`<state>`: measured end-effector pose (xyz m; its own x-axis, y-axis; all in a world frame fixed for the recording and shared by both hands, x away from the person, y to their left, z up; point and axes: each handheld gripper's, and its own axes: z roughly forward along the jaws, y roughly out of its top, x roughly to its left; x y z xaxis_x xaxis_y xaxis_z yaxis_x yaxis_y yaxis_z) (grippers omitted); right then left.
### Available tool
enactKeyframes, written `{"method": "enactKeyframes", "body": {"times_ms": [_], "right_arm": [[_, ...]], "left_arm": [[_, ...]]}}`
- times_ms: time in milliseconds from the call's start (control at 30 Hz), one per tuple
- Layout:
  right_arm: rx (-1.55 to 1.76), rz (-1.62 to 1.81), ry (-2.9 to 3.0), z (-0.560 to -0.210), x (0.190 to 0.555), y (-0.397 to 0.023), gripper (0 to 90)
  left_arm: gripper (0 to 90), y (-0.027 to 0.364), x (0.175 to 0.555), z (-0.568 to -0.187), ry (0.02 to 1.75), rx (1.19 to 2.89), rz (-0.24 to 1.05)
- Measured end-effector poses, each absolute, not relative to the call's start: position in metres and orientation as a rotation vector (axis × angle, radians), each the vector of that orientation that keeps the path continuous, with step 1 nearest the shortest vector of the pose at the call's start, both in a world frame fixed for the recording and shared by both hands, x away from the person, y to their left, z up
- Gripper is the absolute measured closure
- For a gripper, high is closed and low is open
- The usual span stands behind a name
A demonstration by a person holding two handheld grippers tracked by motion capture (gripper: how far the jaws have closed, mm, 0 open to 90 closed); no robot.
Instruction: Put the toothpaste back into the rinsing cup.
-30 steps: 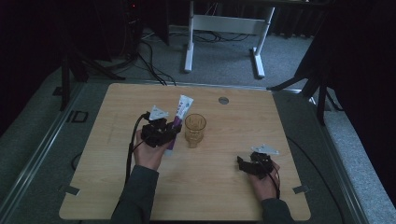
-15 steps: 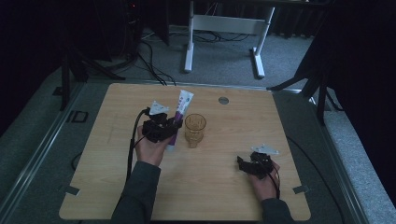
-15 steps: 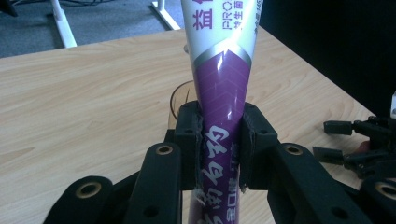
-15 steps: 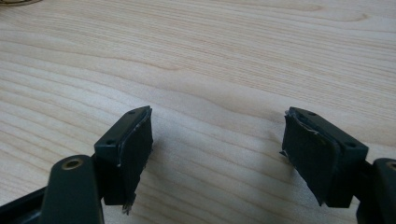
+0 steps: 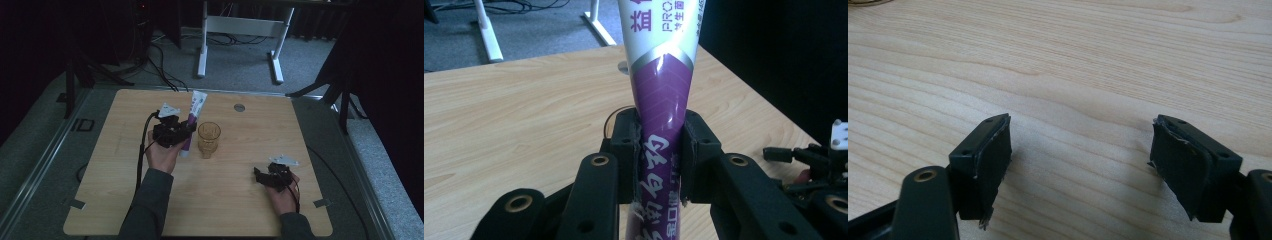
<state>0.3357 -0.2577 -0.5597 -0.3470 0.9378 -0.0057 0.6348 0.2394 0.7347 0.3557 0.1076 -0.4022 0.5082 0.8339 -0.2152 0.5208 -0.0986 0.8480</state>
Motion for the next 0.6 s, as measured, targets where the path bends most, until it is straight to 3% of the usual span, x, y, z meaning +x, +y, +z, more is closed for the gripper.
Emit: {"method": "enactKeyframes", "body": {"times_ms": [600], "right_arm": [[1.437, 0.901, 2.069, -0.560, 0.336, -0.258, 24.3]], "left_arm": [[72.3, 0.104, 0.368, -0.402, 1.138, 1.705, 0.434]]}}
